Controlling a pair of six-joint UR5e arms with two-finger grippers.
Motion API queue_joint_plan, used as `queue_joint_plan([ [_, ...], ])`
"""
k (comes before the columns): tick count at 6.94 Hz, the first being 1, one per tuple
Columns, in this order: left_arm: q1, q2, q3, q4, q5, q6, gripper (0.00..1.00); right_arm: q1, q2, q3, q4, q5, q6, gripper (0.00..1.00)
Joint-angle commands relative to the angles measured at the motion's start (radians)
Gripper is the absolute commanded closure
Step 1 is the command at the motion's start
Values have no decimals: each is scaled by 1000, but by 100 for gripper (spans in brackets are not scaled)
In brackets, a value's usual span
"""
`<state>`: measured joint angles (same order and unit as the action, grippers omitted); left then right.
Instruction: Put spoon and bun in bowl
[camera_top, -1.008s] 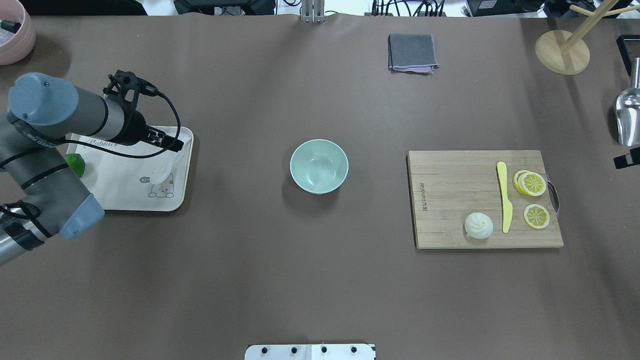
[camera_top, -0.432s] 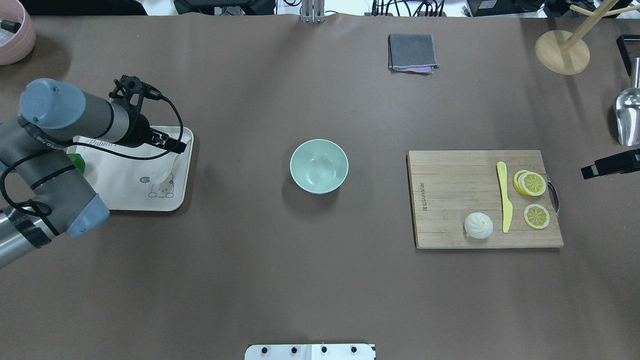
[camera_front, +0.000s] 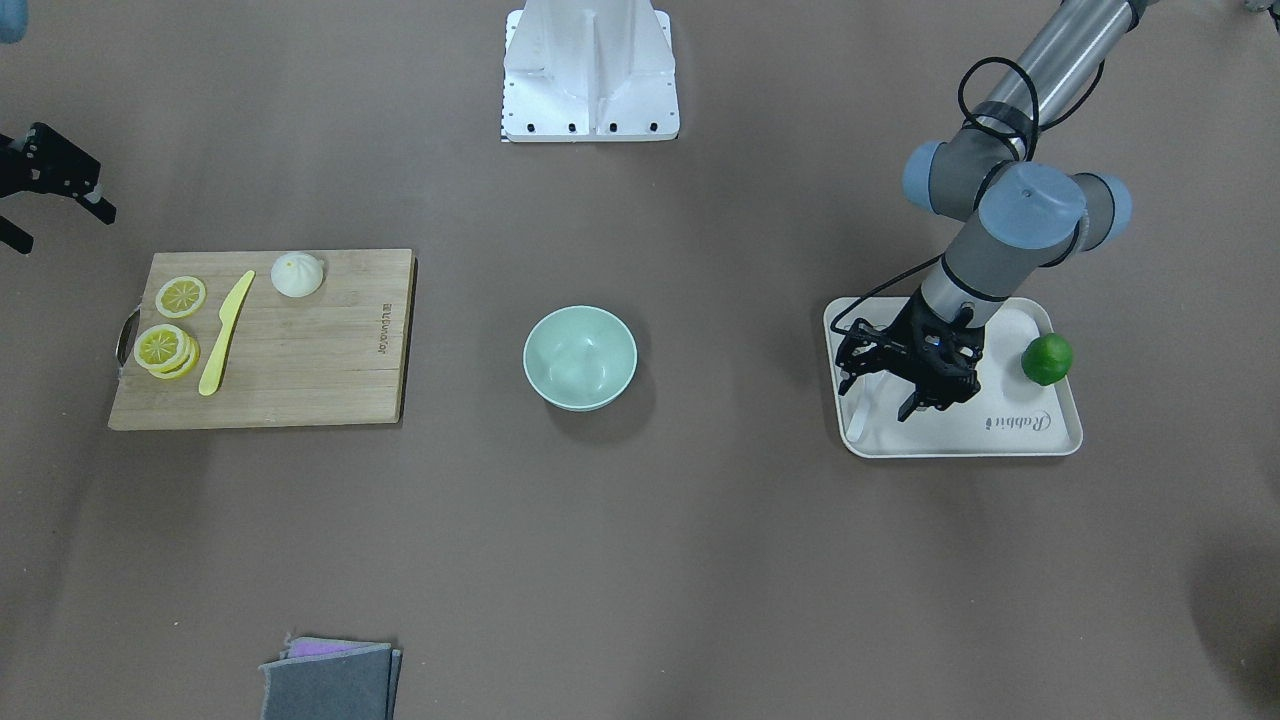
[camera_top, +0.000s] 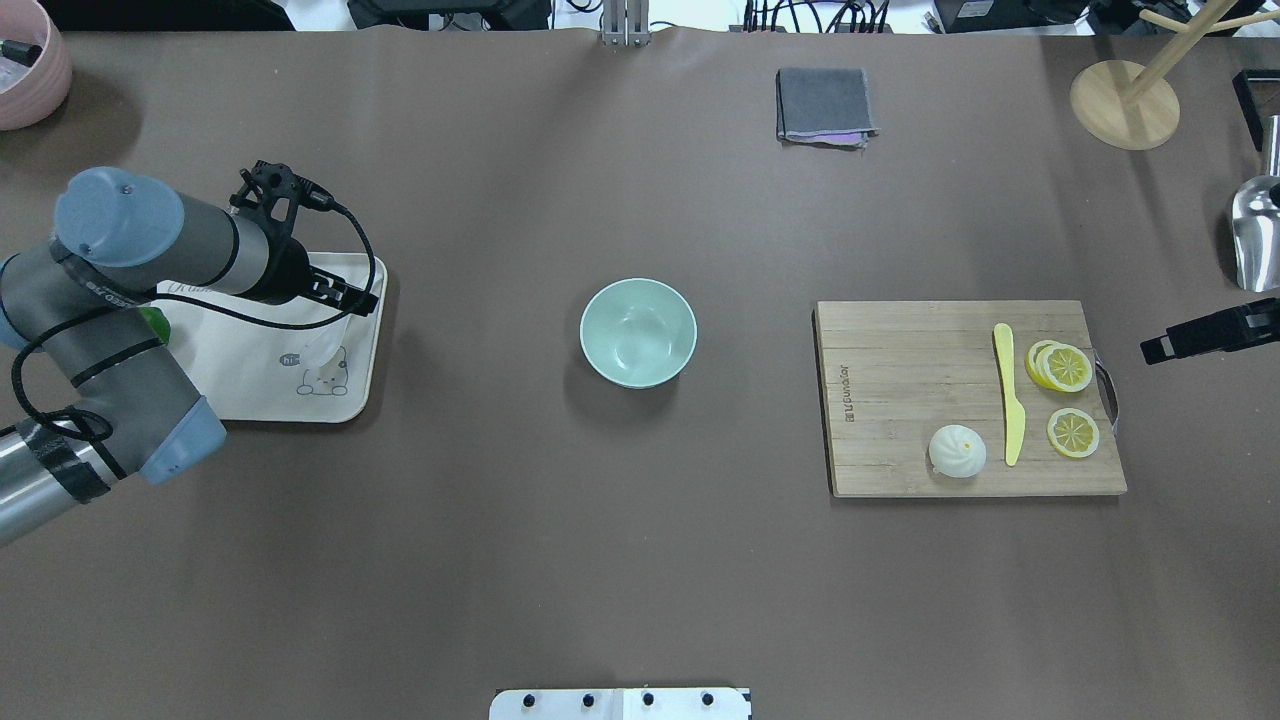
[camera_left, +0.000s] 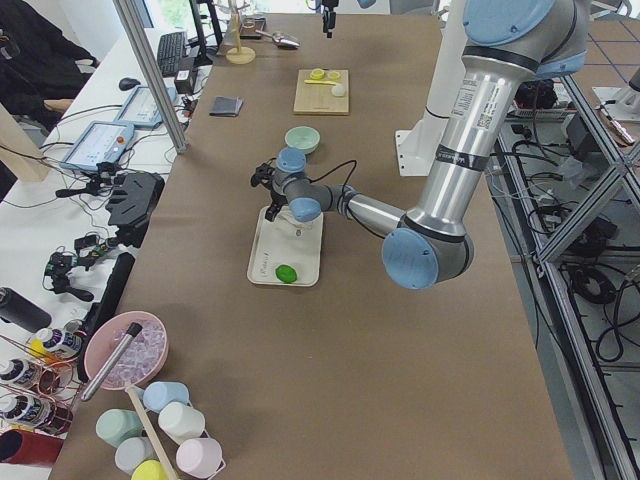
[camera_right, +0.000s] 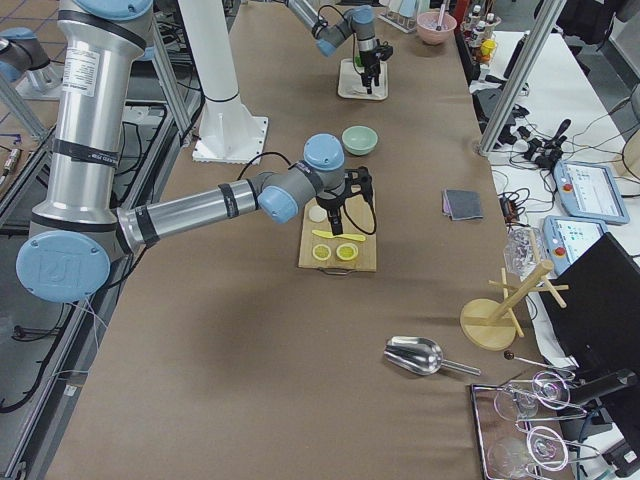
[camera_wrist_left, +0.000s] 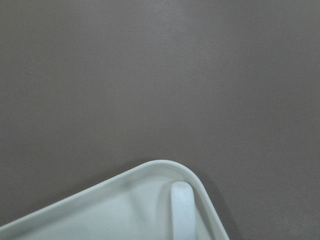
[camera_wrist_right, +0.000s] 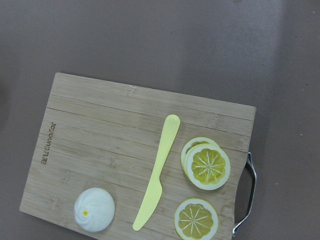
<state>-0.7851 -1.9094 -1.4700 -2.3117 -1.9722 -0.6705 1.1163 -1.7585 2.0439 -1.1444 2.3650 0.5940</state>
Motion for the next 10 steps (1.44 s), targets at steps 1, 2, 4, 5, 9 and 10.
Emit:
queue_joint_plan([
  [1, 1, 3, 0, 0, 0, 2, 34, -29, 4, 24, 0, -1, 45, 0],
  [2, 1, 3, 2, 1, 0, 3, 34, -47, 16, 24, -2, -3, 47, 0],
  [4, 20, 1, 4, 2, 1, 2, 38, -90, 30, 25, -2, -32, 47, 0],
  [5, 23, 0, 7, 3, 0, -1, 45, -99, 37, 28, -2, -35, 47, 0],
  [9, 24, 0, 2, 17, -4, -11, 100, -110, 43, 33, -3, -44, 70, 0],
  [10, 18, 3, -28, 18, -14, -11, 100, -124, 51, 38, -2, -53, 108, 0],
])
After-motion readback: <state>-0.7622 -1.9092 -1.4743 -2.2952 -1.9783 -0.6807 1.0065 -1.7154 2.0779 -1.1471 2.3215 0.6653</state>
